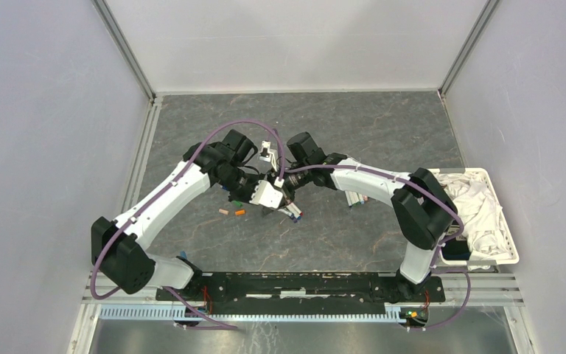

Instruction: Open the pen caps

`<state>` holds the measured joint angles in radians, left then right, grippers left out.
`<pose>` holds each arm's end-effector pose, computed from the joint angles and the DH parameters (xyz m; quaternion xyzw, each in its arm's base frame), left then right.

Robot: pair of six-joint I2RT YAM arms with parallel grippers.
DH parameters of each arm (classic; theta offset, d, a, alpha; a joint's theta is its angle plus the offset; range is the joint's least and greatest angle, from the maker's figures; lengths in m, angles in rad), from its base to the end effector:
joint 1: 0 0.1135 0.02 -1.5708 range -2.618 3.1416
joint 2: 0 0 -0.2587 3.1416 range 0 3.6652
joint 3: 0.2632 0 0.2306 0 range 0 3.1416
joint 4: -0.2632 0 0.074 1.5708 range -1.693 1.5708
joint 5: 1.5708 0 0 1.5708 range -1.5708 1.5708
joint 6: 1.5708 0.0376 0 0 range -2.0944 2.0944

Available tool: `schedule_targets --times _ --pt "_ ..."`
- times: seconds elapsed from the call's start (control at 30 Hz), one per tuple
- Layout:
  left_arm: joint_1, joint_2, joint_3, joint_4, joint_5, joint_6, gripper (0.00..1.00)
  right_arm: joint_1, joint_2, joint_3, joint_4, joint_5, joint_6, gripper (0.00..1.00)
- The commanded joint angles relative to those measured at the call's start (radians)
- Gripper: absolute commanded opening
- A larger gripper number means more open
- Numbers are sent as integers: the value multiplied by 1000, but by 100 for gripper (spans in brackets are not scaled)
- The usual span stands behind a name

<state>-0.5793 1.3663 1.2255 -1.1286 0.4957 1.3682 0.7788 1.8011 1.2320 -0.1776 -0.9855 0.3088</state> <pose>0.1811 -0.1399 0.2927 0.8134 0.5084 -0.1680 0.2276 0.2403 0.2812 0.2316 -0.3722 0.7410 0.5535 0.0777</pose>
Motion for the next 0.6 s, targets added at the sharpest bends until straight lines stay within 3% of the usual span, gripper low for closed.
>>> schedule_targets --times 0.0,0.37,0.57 --pt "-3 -2 25 17 -69 27 2 -22 -22 8 18 43 17 0" --pt "183 93 91 46 -182 142 2 -121 -201 -253 -111 141 -128 0" --pt "216 117 48 105 -233 156 2 -144 -237 -276 -164 180 -177 0"
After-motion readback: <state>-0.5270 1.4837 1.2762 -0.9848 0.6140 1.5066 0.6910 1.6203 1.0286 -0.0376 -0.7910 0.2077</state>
